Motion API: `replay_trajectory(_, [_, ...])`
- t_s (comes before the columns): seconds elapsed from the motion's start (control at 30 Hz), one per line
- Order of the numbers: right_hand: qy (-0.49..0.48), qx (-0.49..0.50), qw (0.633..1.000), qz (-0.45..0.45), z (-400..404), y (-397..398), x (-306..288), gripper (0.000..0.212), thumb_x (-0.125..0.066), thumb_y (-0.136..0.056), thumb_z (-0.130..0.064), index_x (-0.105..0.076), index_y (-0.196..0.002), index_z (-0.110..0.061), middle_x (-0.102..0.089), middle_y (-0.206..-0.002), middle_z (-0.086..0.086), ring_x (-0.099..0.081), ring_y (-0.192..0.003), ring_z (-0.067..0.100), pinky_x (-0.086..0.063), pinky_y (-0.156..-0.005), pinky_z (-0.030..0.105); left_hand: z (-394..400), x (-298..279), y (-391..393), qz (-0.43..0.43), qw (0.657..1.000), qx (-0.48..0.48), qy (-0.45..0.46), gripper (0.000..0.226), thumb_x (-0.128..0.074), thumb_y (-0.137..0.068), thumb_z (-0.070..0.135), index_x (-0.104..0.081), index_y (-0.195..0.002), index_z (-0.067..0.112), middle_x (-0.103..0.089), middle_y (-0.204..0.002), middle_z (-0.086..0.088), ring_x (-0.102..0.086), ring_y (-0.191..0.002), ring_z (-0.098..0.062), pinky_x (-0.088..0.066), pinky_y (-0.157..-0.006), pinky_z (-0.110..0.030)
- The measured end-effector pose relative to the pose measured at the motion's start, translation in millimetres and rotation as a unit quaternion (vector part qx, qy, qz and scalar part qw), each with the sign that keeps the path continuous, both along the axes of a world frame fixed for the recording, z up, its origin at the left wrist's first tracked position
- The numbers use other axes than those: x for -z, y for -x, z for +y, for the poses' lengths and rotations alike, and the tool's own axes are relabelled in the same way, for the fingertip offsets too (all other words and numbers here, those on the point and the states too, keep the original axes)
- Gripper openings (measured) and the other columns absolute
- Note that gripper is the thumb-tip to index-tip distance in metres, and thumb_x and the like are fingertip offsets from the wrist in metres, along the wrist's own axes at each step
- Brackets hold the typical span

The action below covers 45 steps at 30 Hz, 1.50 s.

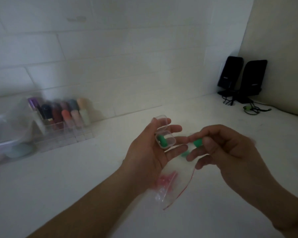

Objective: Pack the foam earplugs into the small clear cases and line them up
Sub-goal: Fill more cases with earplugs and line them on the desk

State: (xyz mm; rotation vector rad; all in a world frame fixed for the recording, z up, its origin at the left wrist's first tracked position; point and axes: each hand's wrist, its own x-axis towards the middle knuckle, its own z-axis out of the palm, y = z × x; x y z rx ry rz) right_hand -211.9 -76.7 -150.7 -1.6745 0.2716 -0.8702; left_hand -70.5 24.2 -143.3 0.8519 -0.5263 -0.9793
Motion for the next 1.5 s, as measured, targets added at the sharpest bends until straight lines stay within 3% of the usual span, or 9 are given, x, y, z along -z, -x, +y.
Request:
replay_trajectory(0.13, [-0.024, 0.041, 0.998, -0.036, 2.0, 0.9, -5.3, 0.017, -0.057, -0.077, -0.011, -0.068, -0.089, -0.005, -0.072, -0.081, 0.016, -0.07, -0.065, 0.025, -0.058, -0.062, 0.026, 1.7, 0.4, 7.9, -0.026, 1.0, -0.005, -0.015, 0.052, -0.065, -0.067, 0.045, -0.06, -0.104, 0.008, -0.062, -0.097, -0.013, -0.064, -0.08, -0.027, -0.055, -0.072, -0.038])
replay_trajectory(0.37, [-0.028, 0.008, 1.0, -0.004, 4.3, 3.6, -9.1, 0.022, -0.061, -0.077, 0.012, -0.069, -0.088, -0.005, -0.074, -0.083, 0.012, -0.072, -0.072, 0.019, -0.057, -0.068, 0.02, 0.3, 6.0, 7.0, -0.021, 0.999, 0.024, -0.014, 0.051, -0.056, -0.079, 0.051, -0.06, -0.109, 0.01, -0.055, -0.098, -0.01, -0.058, -0.079, -0.022, -0.053, -0.066, -0.033])
replay_trajectory(0.67, [0.045, 0.016, 0.999, 0.023, 9.9, 3.1, -6.0, 0.026, -0.075, -0.064, -0.025, -0.066, -0.088, -0.022, -0.073, -0.083, 0.009, -0.072, -0.077, 0.027, -0.06, -0.076, 0.044, 1.0, 9.7, 11.0, -0.028, 0.999, 0.045, -0.009, 0.044, -0.049, -0.091, 0.046, -0.058, -0.111, 0.008, -0.05, -0.102, -0.011, -0.064, -0.082, -0.021, -0.055, -0.072, -0.037])
replay_trajectory(0.83, [0.15, 0.072, 0.984, 0.057, 8.1, 4.5, -3.1, 0.023, -0.077, -0.075, -0.013, -0.074, -0.091, -0.03, -0.073, -0.076, -0.007, -0.07, -0.068, 0.014, -0.058, -0.068, 0.023, -1.5, 9.1, 18.3, -0.086, 0.994, 0.063, -0.02, 0.046, -0.062, -0.073, 0.047, -0.059, -0.104, 0.014, -0.055, -0.105, -0.014, -0.054, -0.097, -0.03, -0.045, -0.081, -0.039])
replay_trajectory(0.97, [0.254, 0.123, 0.955, 0.092, 7.3, 2.5, 2.0, 0.022, -0.076, -0.08, -0.021, -0.073, -0.096, -0.036, -0.067, -0.075, -0.012, -0.064, -0.071, 0.01, -0.05, -0.062, 0.013, -3.1, 14.6, 19.0, -0.091, 0.993, 0.073, -0.011, 0.043, -0.052, -0.086, 0.044, -0.053, -0.111, 0.01, -0.053, -0.112, -0.02, -0.055, -0.106, -0.042, -0.044, -0.092, -0.047])
replay_trajectory(1.1, [0.304, 0.132, 0.936, 0.114, 2.3, -0.9, 7.1, 0.019, -0.077, -0.08, -0.031, -0.076, -0.099, -0.029, -0.064, -0.077, -0.016, -0.06, -0.071, 0.01, -0.045, -0.059, 0.012, -2.7, 13.0, 19.7, -0.065, 0.993, 0.096, 0.013, 0.042, -0.051, -0.087, 0.039, -0.05, -0.112, 0.005, -0.057, -0.103, -0.013, -0.061, -0.095, -0.024, -0.05, -0.084, -0.034])
replay_trajectory(1.23, [0.277, 0.155, 0.944, 0.087, 4.0, 3.1, -2.2, 0.023, -0.063, -0.077, -0.048, -0.074, -0.091, -0.033, -0.066, -0.075, -0.021, -0.061, -0.069, 0.005, -0.041, -0.053, 0.009, -5.3, 12.5, 13.7, -0.037, 0.99, 0.133, 0.036, 0.03, -0.055, -0.084, 0.02, -0.051, -0.111, 0.007, -0.059, -0.098, -0.013, -0.06, -0.086, -0.022, -0.049, -0.075, -0.031])
replay_trajectory(1.37, [0.241, 0.183, 0.95, 0.072, -0.6, 6.2, -5.8, 0.019, -0.053, -0.087, -0.055, -0.066, -0.088, -0.041, -0.066, -0.082, -0.027, -0.063, -0.073, 0.002, -0.043, -0.053, 0.008, -2.8, 15.2, 5.0, -0.018, 0.991, 0.128, 0.033, 0.049, -0.044, -0.076, -0.008, -0.054, -0.122, 0.003, -0.061, -0.119, -0.021, -0.067, -0.09, -0.035, -0.057, -0.079, -0.035])
replay_trajectory(1.5, [0.262, 0.141, 0.944, 0.144, -0.1, 1.3, 2.2, 0.024, -0.06, -0.086, -0.055, -0.069, -0.094, -0.034, -0.065, -0.091, -0.02, -0.06, -0.084, 0.002, -0.04, -0.063, 0.005, -1.4, 20.9, 10.6, -0.177, 0.98, 0.089, 0.022, 0.077, -0.065, -0.069, 0.001, -0.043, -0.139, 0.028, -0.048, -0.142, -0.003, -0.057, -0.122, -0.033, -0.048, -0.1, -0.049])
